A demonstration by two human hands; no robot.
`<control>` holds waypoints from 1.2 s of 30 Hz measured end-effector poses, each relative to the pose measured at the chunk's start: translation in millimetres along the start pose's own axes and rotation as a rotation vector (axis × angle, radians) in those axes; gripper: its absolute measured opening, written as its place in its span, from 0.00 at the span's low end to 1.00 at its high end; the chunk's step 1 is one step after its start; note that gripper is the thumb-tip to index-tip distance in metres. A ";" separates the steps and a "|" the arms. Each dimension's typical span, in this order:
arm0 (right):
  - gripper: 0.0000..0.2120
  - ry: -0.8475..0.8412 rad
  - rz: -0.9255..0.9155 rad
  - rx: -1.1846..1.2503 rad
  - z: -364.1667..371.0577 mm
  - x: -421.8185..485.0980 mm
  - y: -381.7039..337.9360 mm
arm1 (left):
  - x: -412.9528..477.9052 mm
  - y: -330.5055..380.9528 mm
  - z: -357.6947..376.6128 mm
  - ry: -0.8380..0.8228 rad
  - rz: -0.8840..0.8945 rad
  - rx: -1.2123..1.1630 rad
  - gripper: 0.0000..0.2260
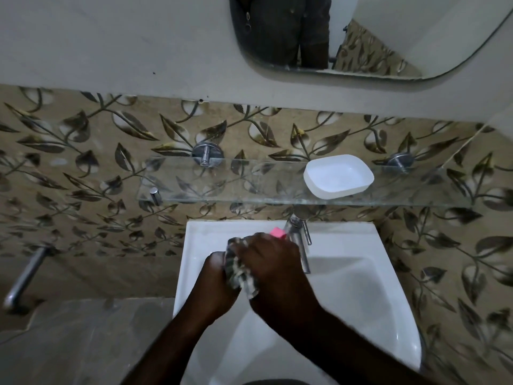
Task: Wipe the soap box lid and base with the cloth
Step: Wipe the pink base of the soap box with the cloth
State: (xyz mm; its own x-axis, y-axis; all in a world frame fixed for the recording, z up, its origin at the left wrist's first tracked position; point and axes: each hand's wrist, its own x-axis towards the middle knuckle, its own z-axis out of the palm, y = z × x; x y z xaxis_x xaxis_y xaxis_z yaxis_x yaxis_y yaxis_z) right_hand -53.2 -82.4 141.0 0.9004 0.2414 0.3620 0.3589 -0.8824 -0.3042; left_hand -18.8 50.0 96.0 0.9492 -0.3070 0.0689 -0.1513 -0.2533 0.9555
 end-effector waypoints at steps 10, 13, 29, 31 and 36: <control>0.24 0.056 0.144 0.004 7.7 5.0 40.5 | -8.4 -1.1 11.2 0.105 -0.075 0.006 0.09; 0.24 -0.026 -0.090 0.003 14.2 -11.1 17.8 | -7.0 3.5 9.3 0.068 0.068 0.009 0.17; 0.24 -0.018 -0.179 0.021 13.6 -1.0 35.5 | -3.4 4.5 -3.0 0.054 0.086 0.076 0.16; 0.25 0.053 -0.009 0.166 9.9 2.6 50.2 | -5.3 0.2 -2.9 0.051 0.010 0.056 0.15; 0.22 -0.029 0.359 0.837 -4.4 5.1 50.4 | -7.3 -2.1 -15.3 0.012 -0.170 -0.299 0.06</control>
State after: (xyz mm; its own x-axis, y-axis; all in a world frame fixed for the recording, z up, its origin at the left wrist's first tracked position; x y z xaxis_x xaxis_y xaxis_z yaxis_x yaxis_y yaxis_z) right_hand -31.6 -127.5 131.4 0.9942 0.0287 0.1034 0.1071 -0.3279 -0.9386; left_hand -21.2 66.8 97.9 0.9574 -0.2718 -0.0971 0.0955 -0.0193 0.9952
